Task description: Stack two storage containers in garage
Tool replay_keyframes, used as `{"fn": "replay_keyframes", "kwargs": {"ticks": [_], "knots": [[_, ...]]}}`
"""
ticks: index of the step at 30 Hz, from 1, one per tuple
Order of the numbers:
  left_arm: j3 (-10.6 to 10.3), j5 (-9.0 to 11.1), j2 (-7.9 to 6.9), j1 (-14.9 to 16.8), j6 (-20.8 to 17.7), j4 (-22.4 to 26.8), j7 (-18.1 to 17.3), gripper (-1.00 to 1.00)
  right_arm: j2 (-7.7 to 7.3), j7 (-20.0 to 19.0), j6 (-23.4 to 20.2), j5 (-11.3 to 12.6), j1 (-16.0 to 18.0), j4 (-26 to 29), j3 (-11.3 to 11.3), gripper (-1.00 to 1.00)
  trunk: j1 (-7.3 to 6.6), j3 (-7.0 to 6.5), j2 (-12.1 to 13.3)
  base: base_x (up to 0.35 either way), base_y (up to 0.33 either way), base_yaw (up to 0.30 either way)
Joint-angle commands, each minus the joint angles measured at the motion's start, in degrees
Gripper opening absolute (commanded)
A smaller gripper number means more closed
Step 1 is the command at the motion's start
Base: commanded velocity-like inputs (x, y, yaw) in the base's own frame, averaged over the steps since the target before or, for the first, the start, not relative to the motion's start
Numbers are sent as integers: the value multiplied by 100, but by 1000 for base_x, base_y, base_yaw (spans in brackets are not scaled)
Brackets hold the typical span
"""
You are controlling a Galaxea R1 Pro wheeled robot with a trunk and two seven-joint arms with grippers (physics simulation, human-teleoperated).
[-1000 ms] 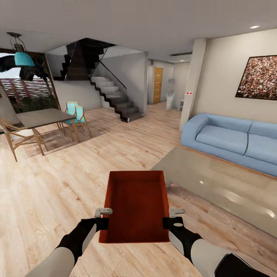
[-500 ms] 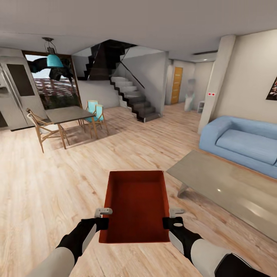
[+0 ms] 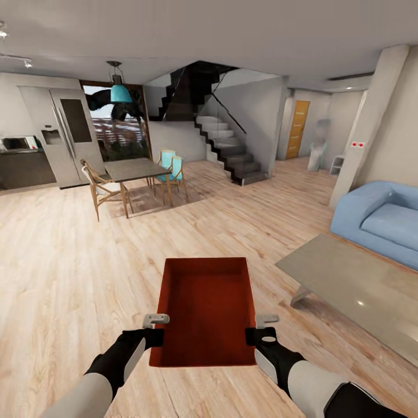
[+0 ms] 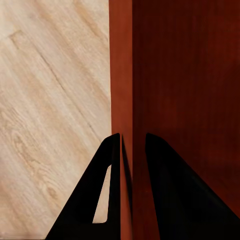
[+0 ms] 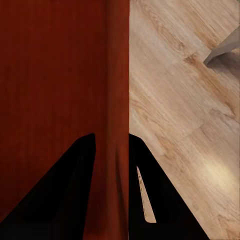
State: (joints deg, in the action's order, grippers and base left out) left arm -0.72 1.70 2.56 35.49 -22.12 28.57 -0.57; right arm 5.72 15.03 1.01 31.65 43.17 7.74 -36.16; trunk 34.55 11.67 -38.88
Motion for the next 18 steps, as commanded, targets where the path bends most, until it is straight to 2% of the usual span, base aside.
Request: {"fn": "replay_keyframes", "kwargs": {"ticks": [1, 7, 11, 14, 18], "knots": [[40, -16, -1, 1, -29, -7, 22, -100, -4, 231, 189, -61, 7, 10, 127, -100, 1, 9, -8, 0, 0, 206], [37, -15, -2, 1, -29, -9, 22, -100, -17, 229, 189, -62, 7, 10, 127, -100, 1, 9, -8, 100, 0, 56], [53, -12, -8, 1, -22, -9, 22, -100, -18, 231, 182, -62, 7, 12, 127, -100, 1, 9, -8, 291, 0, 4], [92, -13, -5, 1, 218, -52, 25, -100, -18, 231, 182, -62, 7, 12, 127, -100, 1, 9, -8, 318, 0, 0], [97, -8, -2, 1, 311, -74, 27, -100, -18, 235, 188, -61, 7, 11, 127, -100, 1, 9, -8, 320, 0, 0]]}}
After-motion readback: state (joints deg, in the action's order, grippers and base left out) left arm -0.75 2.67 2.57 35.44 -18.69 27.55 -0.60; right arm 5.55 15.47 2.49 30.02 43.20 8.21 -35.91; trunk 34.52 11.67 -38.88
